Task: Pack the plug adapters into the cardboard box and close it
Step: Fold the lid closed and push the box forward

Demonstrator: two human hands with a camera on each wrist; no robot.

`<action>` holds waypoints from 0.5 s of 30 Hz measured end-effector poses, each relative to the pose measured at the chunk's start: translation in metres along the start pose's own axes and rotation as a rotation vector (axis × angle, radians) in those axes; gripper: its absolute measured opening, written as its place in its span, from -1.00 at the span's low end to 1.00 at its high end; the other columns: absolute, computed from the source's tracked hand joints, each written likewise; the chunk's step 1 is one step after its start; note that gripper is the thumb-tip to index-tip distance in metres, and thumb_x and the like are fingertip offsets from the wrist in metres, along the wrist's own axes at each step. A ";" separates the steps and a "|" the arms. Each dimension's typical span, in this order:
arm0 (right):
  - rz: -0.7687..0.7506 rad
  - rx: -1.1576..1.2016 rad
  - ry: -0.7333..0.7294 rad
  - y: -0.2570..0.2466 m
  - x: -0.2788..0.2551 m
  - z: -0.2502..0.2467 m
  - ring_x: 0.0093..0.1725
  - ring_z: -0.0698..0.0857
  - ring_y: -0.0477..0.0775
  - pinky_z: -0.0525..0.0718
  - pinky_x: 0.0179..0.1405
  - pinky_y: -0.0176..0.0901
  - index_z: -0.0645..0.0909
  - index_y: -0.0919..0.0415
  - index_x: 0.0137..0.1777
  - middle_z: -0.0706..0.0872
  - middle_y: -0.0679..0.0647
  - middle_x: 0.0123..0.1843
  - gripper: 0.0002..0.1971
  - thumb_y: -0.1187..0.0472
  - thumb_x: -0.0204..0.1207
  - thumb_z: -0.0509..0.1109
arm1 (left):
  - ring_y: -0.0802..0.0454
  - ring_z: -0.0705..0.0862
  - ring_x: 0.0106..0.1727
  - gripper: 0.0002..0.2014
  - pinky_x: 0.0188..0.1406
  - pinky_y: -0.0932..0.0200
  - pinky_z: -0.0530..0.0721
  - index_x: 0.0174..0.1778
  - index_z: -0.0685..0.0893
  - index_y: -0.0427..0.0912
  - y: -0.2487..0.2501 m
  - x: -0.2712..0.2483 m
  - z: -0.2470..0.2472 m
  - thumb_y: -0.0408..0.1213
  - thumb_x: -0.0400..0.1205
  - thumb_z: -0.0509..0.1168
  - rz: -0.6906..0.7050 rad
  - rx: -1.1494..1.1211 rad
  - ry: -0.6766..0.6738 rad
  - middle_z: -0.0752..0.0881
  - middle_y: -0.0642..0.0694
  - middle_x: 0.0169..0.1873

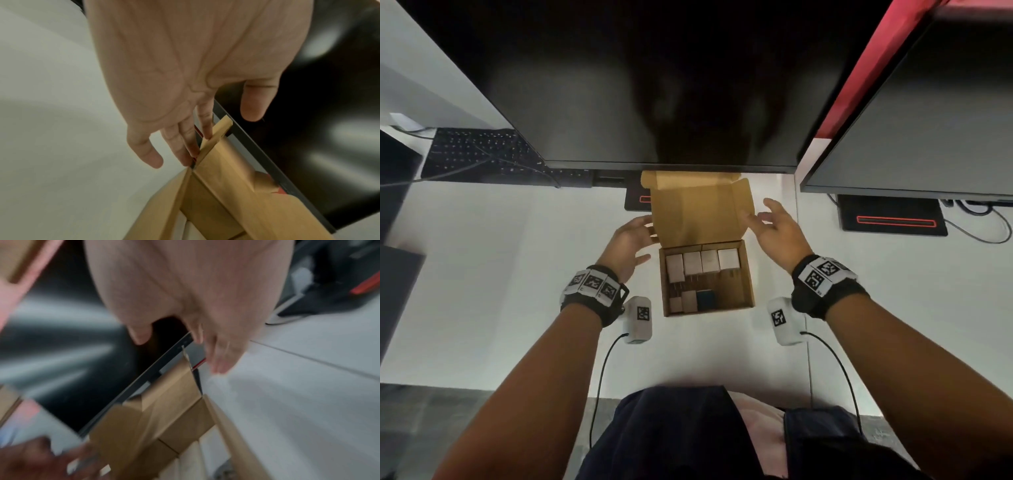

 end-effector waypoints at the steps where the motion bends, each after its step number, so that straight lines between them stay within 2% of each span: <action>1: 0.044 0.064 -0.072 0.004 0.001 0.007 0.47 0.59 0.14 0.48 0.52 0.04 0.26 -0.02 0.69 0.56 0.05 0.57 -0.20 -0.39 0.55 0.28 | -0.03 0.73 0.27 -0.61 0.34 -0.15 0.47 0.27 0.71 0.00 0.000 -0.002 0.002 -0.20 0.51 0.25 -0.005 -0.014 -0.001 0.79 -0.06 0.24; 3: 0.059 0.143 -0.106 0.008 -0.002 0.013 0.41 0.65 0.09 0.48 0.56 0.22 0.30 -0.07 0.67 0.58 0.04 0.55 -0.18 -0.48 0.49 0.21 | -0.10 0.72 0.34 -0.68 0.28 -0.15 0.52 0.20 0.71 0.01 -0.003 -0.005 0.002 -0.16 0.56 0.23 -0.019 -0.027 0.019 0.79 -0.07 0.27; 5: 0.045 0.148 -0.096 0.012 -0.009 0.015 0.28 0.71 0.01 0.56 0.49 0.20 0.37 -0.09 0.62 0.62 0.01 0.50 -0.20 -0.53 0.48 0.14 | -0.15 0.71 0.34 -0.80 0.22 -0.14 0.55 0.11 0.72 0.04 -0.010 -0.009 0.001 -0.15 0.69 0.20 -0.033 -0.028 0.020 0.80 -0.04 0.20; 7: 0.047 0.144 -0.096 0.014 -0.018 0.017 0.21 0.73 0.01 0.62 0.40 0.12 0.46 -0.04 0.54 0.67 0.01 0.43 -0.27 -0.50 0.55 0.09 | -0.14 0.71 0.26 -0.80 0.22 -0.14 0.57 0.06 0.70 0.06 -0.019 -0.014 -0.001 -0.07 0.75 0.17 -0.059 -0.046 0.009 0.79 -0.04 0.13; 9: 0.070 0.144 -0.097 0.017 -0.026 0.017 0.19 0.73 0.08 0.64 0.32 0.10 0.55 0.01 0.42 0.73 0.05 0.31 -0.37 -0.42 0.65 0.02 | -0.15 0.71 0.22 -0.74 0.26 -0.20 0.62 0.16 0.68 0.03 -0.027 -0.018 -0.001 0.05 0.77 0.15 -0.079 -0.045 -0.003 0.76 -0.10 0.17; 13: 0.118 0.173 -0.086 0.019 -0.041 0.015 0.15 0.72 0.12 0.62 0.21 0.06 0.65 0.05 0.23 0.77 0.10 0.17 -0.30 -0.42 0.66 -0.15 | -0.20 0.69 0.35 -0.39 0.43 -0.43 0.62 0.51 0.59 -0.07 -0.033 -0.025 0.002 0.30 0.76 0.06 -0.073 -0.104 -0.021 0.71 -0.15 0.34; 15: 0.130 0.226 -0.067 0.018 -0.046 0.013 0.18 0.72 0.13 0.62 0.17 0.02 0.65 0.02 0.21 0.76 0.09 0.18 -0.29 -0.43 0.66 -0.19 | -0.22 0.67 0.40 -0.31 0.47 -0.47 0.58 0.52 0.59 -0.10 -0.032 -0.028 0.003 0.37 0.74 0.00 -0.063 -0.194 -0.010 0.71 -0.17 0.37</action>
Point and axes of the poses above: each hand's wrist, its own x-axis towards the middle knuckle, its own z-axis out of the palm, y = z × x, the point moved 9 cm from there along x, towards the middle knuckle
